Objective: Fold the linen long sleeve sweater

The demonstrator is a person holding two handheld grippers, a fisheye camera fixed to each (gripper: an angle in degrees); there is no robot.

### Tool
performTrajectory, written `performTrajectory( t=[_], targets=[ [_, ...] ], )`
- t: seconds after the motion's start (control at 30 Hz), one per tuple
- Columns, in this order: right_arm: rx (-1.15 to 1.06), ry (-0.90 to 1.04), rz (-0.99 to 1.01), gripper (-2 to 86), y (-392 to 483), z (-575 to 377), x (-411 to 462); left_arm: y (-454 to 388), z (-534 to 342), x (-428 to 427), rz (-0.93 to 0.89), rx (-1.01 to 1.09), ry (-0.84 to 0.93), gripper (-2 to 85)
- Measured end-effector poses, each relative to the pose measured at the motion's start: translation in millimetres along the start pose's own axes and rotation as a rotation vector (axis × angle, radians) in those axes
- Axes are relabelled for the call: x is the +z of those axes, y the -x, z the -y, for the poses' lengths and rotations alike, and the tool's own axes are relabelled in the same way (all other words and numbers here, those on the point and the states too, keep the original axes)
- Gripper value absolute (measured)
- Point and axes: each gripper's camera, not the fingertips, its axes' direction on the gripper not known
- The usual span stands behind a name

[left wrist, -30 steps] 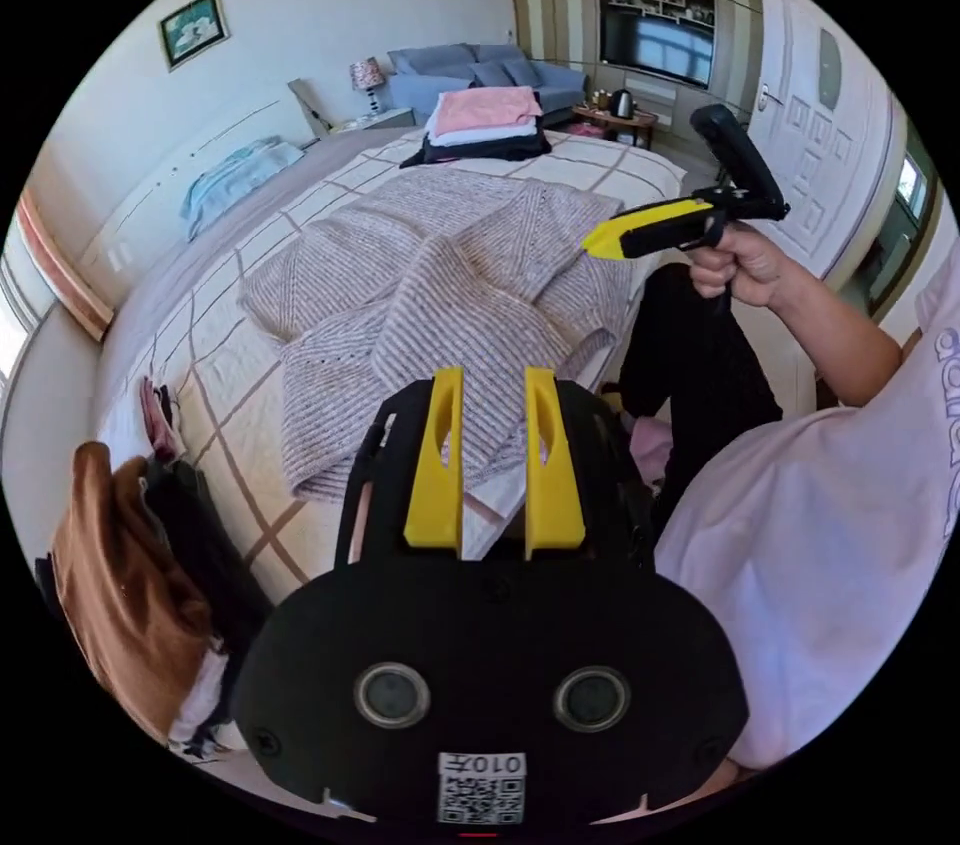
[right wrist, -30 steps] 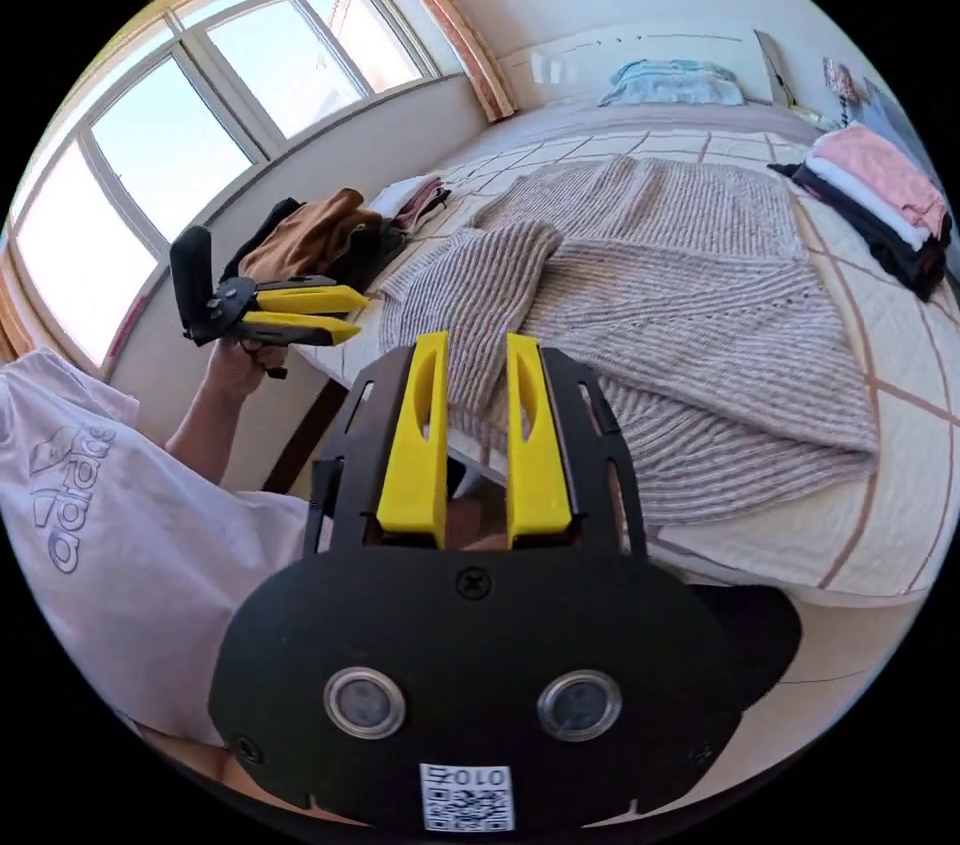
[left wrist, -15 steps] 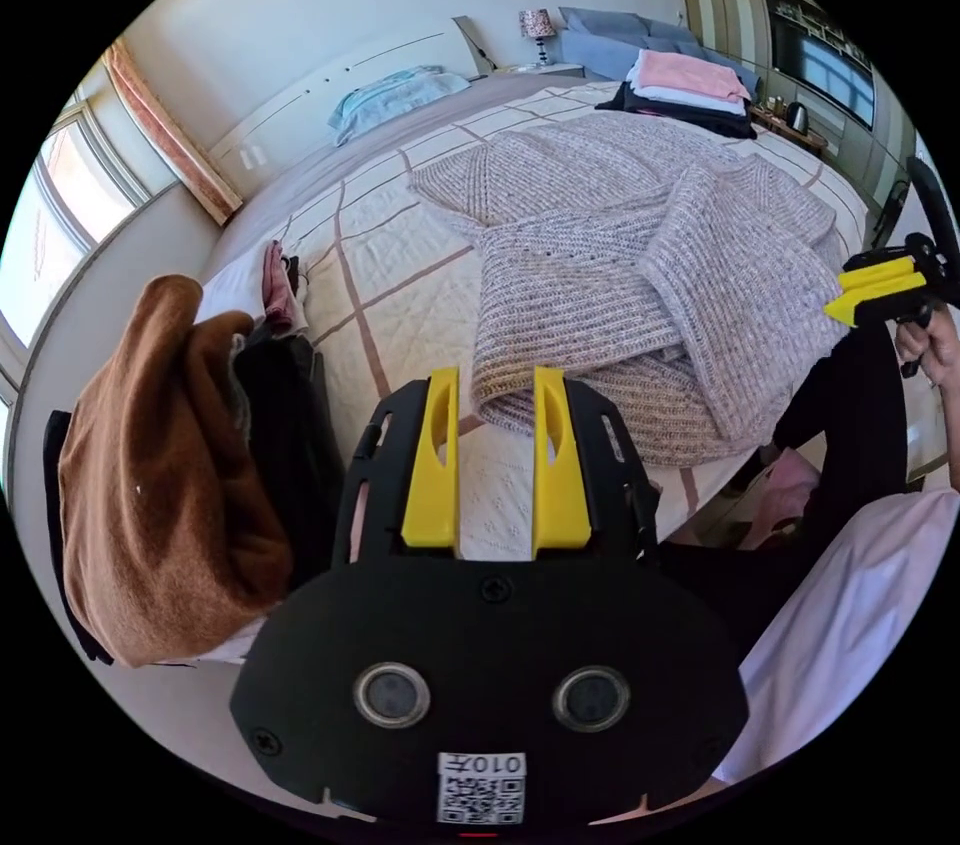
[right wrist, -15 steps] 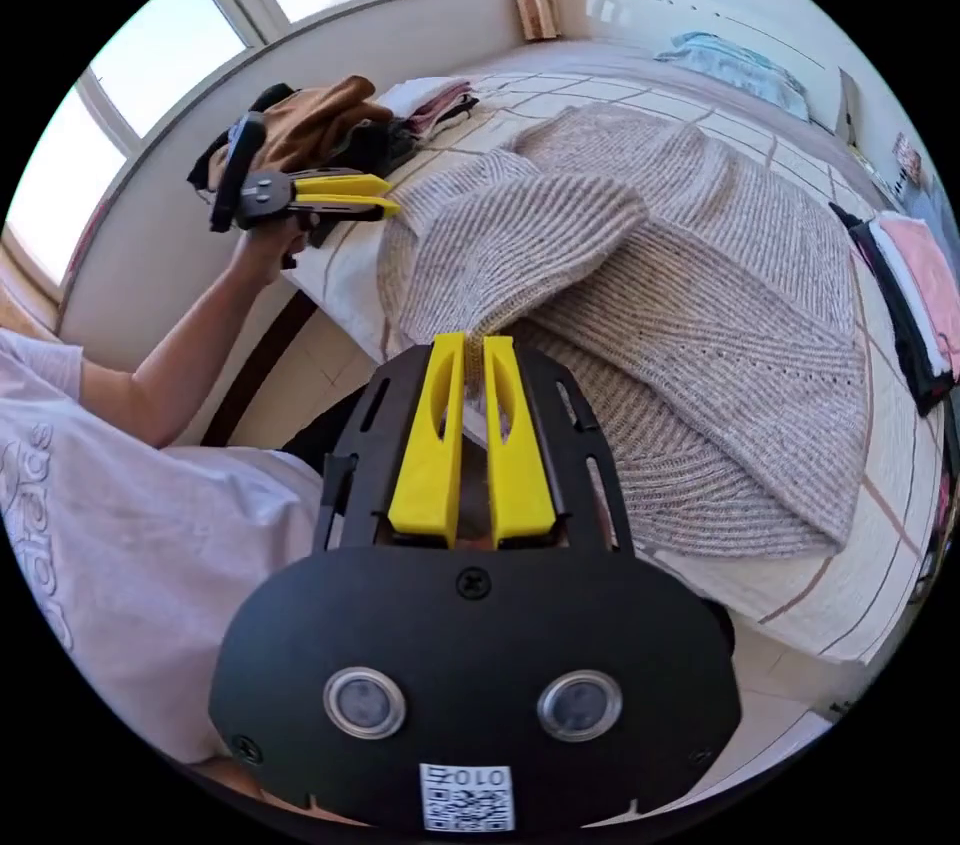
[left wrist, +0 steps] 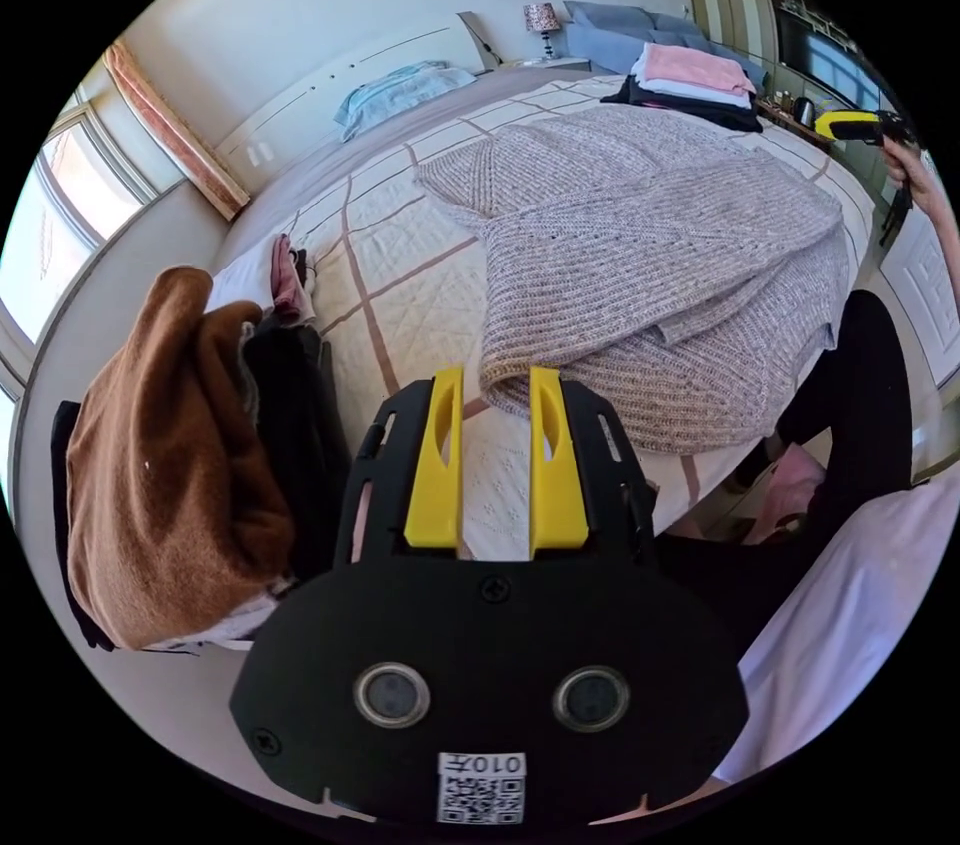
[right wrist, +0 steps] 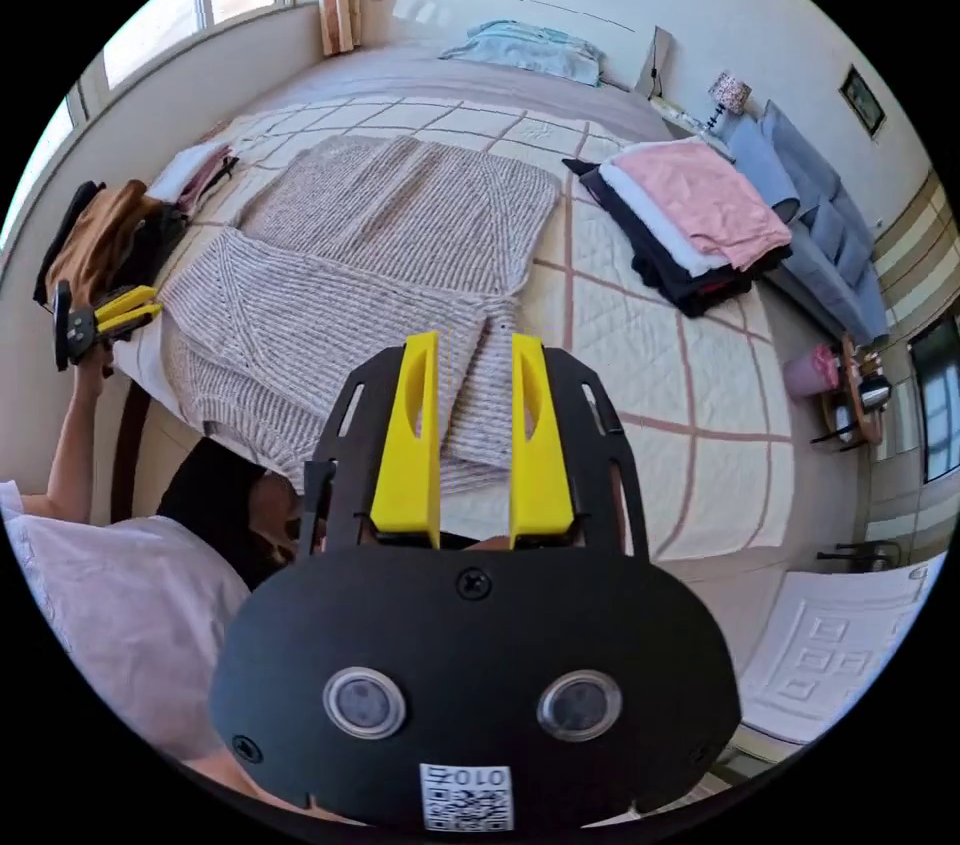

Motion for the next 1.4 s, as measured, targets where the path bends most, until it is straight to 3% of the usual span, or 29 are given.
performTrajectory(
  t=[0.23, 0.5, 0.8, 0.9, 1.13, 1.27, 1.4],
  targets=[
    [0.244, -0.040, 0.139, 11.3, -4.2, -75.6, 30.8, 19.9, -3.2, 4.2, -0.005, -0.024, 0.034, 11.7],
    [0.367, 0.018, 0.291, 6.7, -21.2, -61.2, 40.1, 13.8, 6.9, 16.9, -0.066, -0.023, 0.045, 11.7],
    [-0.055, 0.000, 0.080, 4.0, 7.8, 25.9, -81.0, 14.2, 9.1, 13.5, -0.037, -0.029, 0.074, 11.0],
    [-0.057, -0.056, 0.152, 3.1, -17.1, 22.2, -103.8, 11.9, 12.4, 10.2, -0.008, -0.031, 0.087, 10.7],
    [0.125, 0.226, 0.292, 3.0, -60.4, -32.4, 4.6, 14.9, 11.7, 11.4, -0.032, -0.043, 0.096, 10.3],
    [0.064, 0.210, 0.290, 3.2, -48.6, -22.2, -0.6, 16.6, 18.1, 9.7, -0.015, -0.023, 0.117, 10.3],
    [-0.116, 0.042, 0.231, 3.2, -31.1, 22.9, -59.8, 19.7, 20.1, 9.3, -0.033, -0.044, 0.120, 10.0]
  ],
)
